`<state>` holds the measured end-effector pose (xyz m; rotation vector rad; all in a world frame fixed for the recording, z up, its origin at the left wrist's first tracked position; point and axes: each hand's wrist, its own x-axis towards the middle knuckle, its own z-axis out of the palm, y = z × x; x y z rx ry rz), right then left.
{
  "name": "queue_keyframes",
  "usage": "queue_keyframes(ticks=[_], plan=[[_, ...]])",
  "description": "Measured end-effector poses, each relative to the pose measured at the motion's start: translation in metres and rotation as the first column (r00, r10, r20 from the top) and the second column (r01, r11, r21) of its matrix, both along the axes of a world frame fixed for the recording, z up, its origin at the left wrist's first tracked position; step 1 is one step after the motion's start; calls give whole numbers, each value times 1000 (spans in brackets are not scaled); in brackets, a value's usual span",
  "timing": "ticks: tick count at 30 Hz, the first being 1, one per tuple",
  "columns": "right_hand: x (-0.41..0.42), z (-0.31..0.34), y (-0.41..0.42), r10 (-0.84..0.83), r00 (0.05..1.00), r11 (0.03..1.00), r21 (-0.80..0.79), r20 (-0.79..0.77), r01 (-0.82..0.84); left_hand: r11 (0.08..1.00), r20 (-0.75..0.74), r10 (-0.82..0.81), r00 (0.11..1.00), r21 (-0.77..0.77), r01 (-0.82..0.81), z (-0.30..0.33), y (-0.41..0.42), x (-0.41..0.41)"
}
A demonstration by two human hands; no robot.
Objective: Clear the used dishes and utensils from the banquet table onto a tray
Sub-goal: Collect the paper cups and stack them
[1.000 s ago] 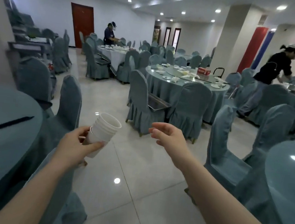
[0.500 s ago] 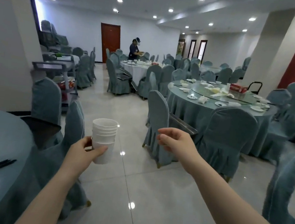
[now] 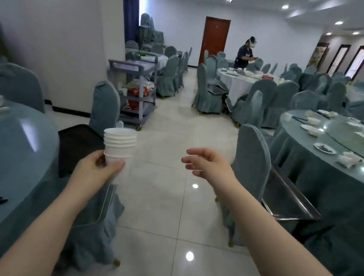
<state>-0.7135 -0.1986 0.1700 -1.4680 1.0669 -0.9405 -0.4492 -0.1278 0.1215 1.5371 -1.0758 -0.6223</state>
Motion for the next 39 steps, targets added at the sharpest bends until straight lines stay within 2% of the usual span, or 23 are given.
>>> queue_keyframes(ticks=[8,14,16,20,23,26,31,36,39], plan=[[59,14,-213,124,990,986,-103,-62,-129,995,-30,102,994,-8,-103,1,-196,36],[109,8,-351,251,964,959,-115,-90,-261,995,-30,90,995,35,-89,5,-327,63],[127,9,-400,311,937,933,-138,-157,-333,995,-30,89,996,57,-88,3,-369,72],[170,19,-511,436,860,851,-191,-265,-490,989,-32,143,989,54,-141,2,-452,97],[218,21,-586,534,809,787,-208,-244,-582,970,-52,240,969,53,-237,4,-504,122],[280,13,-637,675,700,683,-160,-233,-712,938,-53,345,937,66,-341,8,-538,150],[392,-7,-675,833,528,521,-88,-165,-849,859,16,509,861,63,-509,-5,-562,213],[503,-25,-686,943,316,312,-51,-104,-949,811,-12,584,812,58,-582,-20,-581,292],[551,-30,-690,943,324,319,-74,-73,-945,792,-28,609,792,62,-607,-22,-588,335]])
